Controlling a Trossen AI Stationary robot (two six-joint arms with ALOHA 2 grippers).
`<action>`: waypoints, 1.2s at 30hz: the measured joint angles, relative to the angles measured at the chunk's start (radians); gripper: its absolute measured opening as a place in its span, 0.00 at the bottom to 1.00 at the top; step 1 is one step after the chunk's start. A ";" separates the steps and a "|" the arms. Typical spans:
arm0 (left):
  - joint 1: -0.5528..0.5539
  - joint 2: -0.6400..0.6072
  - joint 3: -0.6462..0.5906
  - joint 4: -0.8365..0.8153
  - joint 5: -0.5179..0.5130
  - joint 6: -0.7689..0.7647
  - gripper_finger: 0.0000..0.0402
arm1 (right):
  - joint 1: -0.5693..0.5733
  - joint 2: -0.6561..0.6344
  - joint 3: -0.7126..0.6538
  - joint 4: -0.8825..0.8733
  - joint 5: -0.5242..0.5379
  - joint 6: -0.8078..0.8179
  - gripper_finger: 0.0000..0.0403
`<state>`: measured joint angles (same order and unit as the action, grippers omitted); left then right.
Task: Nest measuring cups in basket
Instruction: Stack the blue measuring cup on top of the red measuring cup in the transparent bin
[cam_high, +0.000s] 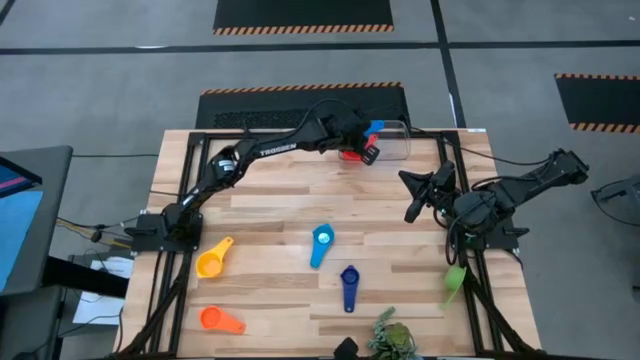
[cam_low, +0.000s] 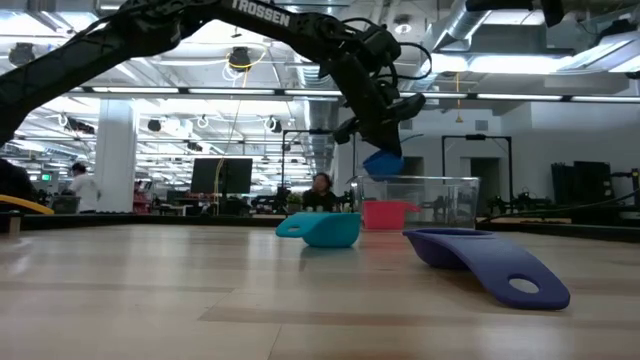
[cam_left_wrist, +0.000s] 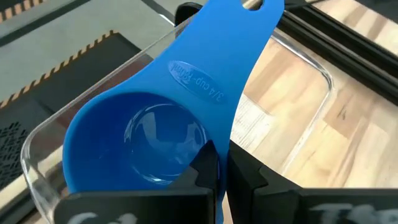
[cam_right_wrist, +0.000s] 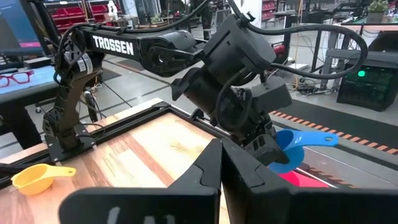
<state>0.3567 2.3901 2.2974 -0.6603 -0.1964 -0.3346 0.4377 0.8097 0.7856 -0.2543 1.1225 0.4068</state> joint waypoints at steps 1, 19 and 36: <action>-0.001 0.000 0.000 0.000 -0.018 -0.020 0.00 | 0.000 0.000 0.000 0.000 0.000 0.000 0.06; -0.022 0.005 -0.042 0.039 -0.085 -0.145 0.00 | 0.000 0.000 0.000 0.002 -0.008 0.004 0.06; -0.020 0.002 -0.059 0.049 -0.096 -0.145 0.06 | 0.000 0.000 0.000 0.002 -0.027 0.004 0.06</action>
<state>0.3363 2.3917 2.2387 -0.6117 -0.2925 -0.4797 0.4377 0.8097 0.7856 -0.2520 1.0958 0.4107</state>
